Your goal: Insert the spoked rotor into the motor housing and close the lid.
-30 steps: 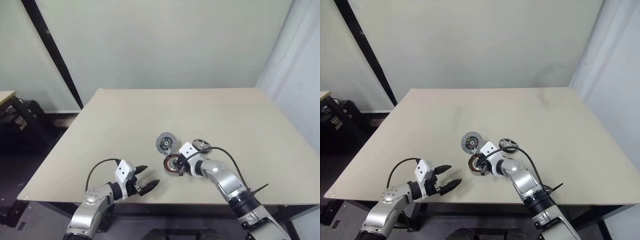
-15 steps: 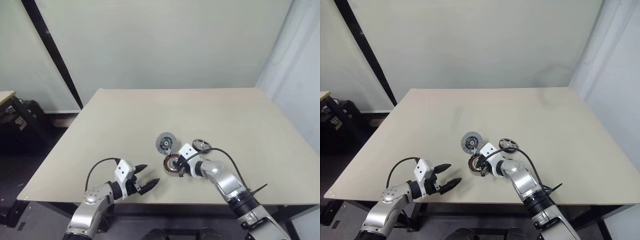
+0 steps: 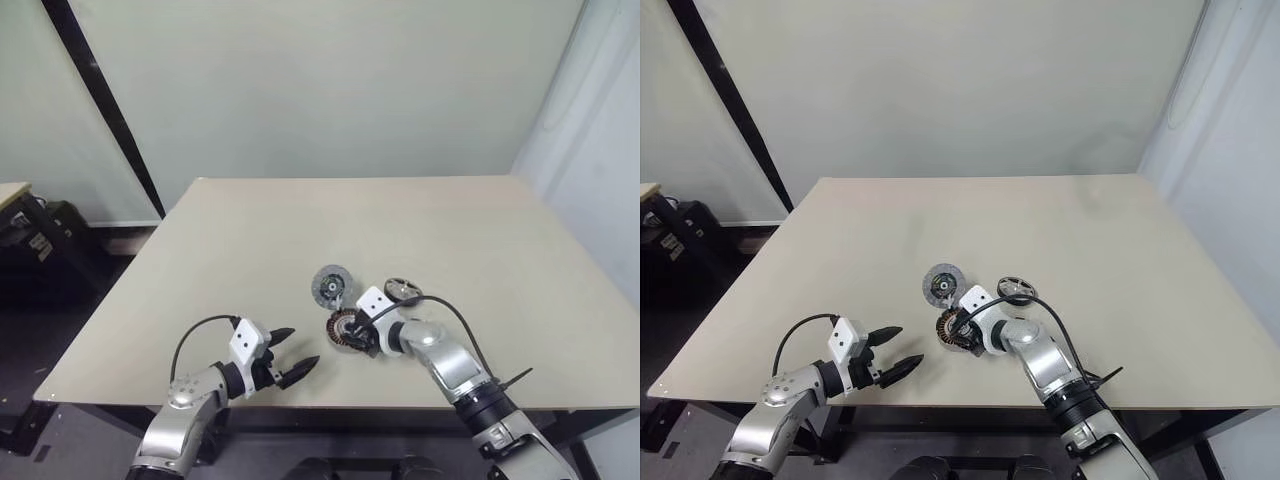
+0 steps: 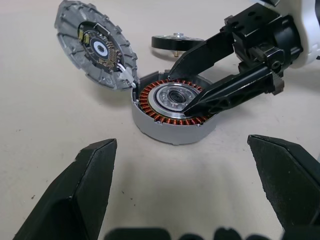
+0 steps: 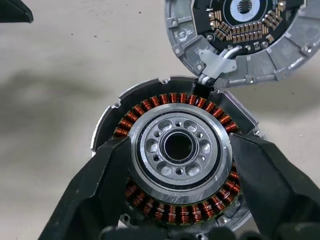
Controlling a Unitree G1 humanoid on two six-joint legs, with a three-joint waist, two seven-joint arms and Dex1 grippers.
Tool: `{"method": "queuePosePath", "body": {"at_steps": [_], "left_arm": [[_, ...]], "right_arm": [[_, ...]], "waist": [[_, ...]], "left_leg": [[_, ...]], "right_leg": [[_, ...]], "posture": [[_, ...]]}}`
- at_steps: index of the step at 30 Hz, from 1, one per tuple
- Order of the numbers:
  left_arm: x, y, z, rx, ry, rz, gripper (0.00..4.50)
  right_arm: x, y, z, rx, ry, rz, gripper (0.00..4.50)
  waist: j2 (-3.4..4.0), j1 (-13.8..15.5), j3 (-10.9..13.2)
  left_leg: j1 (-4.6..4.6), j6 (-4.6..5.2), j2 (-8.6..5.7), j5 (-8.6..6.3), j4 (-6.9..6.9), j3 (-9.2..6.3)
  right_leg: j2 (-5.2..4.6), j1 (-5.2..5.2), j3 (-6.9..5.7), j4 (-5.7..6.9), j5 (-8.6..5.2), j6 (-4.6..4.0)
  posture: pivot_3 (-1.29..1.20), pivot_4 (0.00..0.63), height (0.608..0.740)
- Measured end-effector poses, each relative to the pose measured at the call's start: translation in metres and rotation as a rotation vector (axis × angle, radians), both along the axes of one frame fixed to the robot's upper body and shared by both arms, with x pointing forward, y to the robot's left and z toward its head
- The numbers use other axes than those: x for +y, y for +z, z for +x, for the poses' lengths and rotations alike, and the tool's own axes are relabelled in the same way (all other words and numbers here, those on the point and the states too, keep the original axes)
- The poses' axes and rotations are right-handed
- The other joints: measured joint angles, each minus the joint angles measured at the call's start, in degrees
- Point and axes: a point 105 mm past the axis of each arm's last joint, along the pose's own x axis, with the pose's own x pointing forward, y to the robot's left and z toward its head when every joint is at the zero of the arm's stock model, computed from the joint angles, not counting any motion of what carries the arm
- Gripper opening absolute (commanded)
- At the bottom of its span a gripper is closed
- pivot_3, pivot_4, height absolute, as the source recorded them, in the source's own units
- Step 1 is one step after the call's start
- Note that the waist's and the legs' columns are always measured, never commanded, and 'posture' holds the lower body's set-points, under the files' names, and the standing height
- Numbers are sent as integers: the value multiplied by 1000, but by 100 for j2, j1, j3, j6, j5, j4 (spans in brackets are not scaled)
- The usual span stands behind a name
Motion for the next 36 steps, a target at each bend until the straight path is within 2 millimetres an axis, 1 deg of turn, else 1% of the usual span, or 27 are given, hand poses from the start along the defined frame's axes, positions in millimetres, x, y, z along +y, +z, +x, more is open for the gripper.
{"method": "queuePosePath", "body": {"at_steps": [3, 4, 5, 7, 10, 12, 13, 26, 30, 36], "left_arm": [[0, 0, 0, 0, 0, 0, 4500], [0, 0, 0, 0, 0, 0, 4500], [0, 0, 0, 0, 0, 0, 4500], [0, 0, 0, 0, 0, 0, 4500], [0, 0, 0, 0, 0, 0, 4500], [0, 0, 0, -1, 0, 1, 4500], [0, 0, 0, -1, 0, 1, 4500], [1, -3, -2, 11, 12, 2, 4500], [1, -4, -3, 14, 14, 2, 4500], [1, -5, -4, 18, 20, -2, 4500]], "right_arm": [[3, 12, -1, -13, 12, 30, 3243], [5, 17, -1, -19, 18, 45, 2866], [6, 20, -2, -24, 21, 54, 2637], [7, 23, -2, -30, 26, 59, 1940], [6, 20, -3, -26, 28, 43, 843], [6, 18, -3, -25, 23, 26, 189], [6, 17, -3, -26, 20, 19, 55], [10, -2, -4, 5, 0, -48, 55], [13, -3, 3, -25, -5, -69, 55], [16, -5, 6, -54, -13, -77, 55]], "waist": [[0, -1, 0], [0, 0, 0], [0, 0, 0], [0, 1, 0], [0, 1, 0], [0, 1, 0], [0, 1, 0], [0, -41, 0], [1, -54, -1], [2, -86, -2]], "left_leg": [[0, 0, 0, 0, 0, -2], [0, 0, 0, 0, 0, -3], [0, 0, 0, 0, 0, -2], [1, 0, 0, 0, 0, -2], [1, 0, 0, 0, 0, 1], [0, 0, 0, 0, 0, 2], [0, 0, 0, 0, 0, 2], [1, 0, 0, 0, 0, 0], [7, -3, -1, 2, 0, 0], [21, -5, 0, 3, 0, 0]], "right_leg": [[0, -1, 0, 0, 0, 0], [0, 0, 0, 0, 0, 0], [0, 0, 0, 0, 0, 0], [0, 0, 0, 0, 0, 0], [0, 0, 0, 0, 0, 0], [0, 0, -1, 0, 0, 0], [0, 0, -1, 0, 0, 0], [0, -2, 0, 0, 0, 0], [2, -1, 0, 1, 1, -2], [6, 4, 0, 4, 4, -7]], "posture": [[0, 0, 740], [0, 0, 740], [0, 0, 740], [0, 0, 740], [0, 0, 740], [0, 0, 740], [0, 0, 740], [0, 0, 740], [0, 0, 740], [0, 0, 740]]}}
